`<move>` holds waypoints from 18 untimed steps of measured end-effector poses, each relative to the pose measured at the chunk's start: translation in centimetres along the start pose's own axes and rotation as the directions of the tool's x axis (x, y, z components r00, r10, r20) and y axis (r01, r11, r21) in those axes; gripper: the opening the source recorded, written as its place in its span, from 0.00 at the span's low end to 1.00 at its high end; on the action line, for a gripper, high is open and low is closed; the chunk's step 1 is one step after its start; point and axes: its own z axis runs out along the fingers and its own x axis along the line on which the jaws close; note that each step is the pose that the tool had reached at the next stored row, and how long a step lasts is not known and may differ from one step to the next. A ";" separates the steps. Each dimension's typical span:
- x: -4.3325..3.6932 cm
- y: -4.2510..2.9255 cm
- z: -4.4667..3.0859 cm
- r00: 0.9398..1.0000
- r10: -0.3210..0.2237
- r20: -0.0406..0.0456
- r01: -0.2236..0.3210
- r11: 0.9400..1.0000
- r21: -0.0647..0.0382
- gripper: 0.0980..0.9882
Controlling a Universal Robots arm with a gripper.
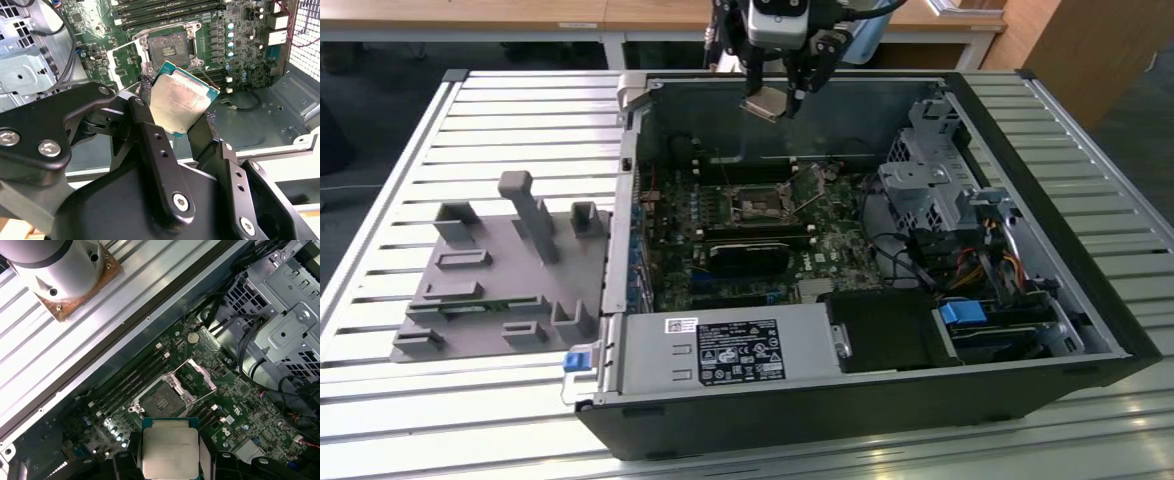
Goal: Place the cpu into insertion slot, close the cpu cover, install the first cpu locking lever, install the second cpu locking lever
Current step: 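Place the cpu into insertion slot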
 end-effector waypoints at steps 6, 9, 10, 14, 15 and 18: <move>0.00 0.00 0.03 1.000 0.030 0.003 -0.030 1.000 -0.001 0.50; 0.00 -0.01 0.05 0.999 0.044 0.004 -0.044 0.999 -0.001 0.50; 0.00 -0.01 0.05 0.999 0.048 0.004 -0.048 0.999 -0.001 0.50; 0.00 0.00 0.09 0.998 0.064 0.006 -0.064 0.998 -0.001 0.50; 0.00 -0.01 0.10 0.998 0.068 0.006 -0.068 0.998 -0.001 0.50; 0.00 -0.01 0.19 0.997 0.077 0.007 -0.077 0.997 -0.002 0.50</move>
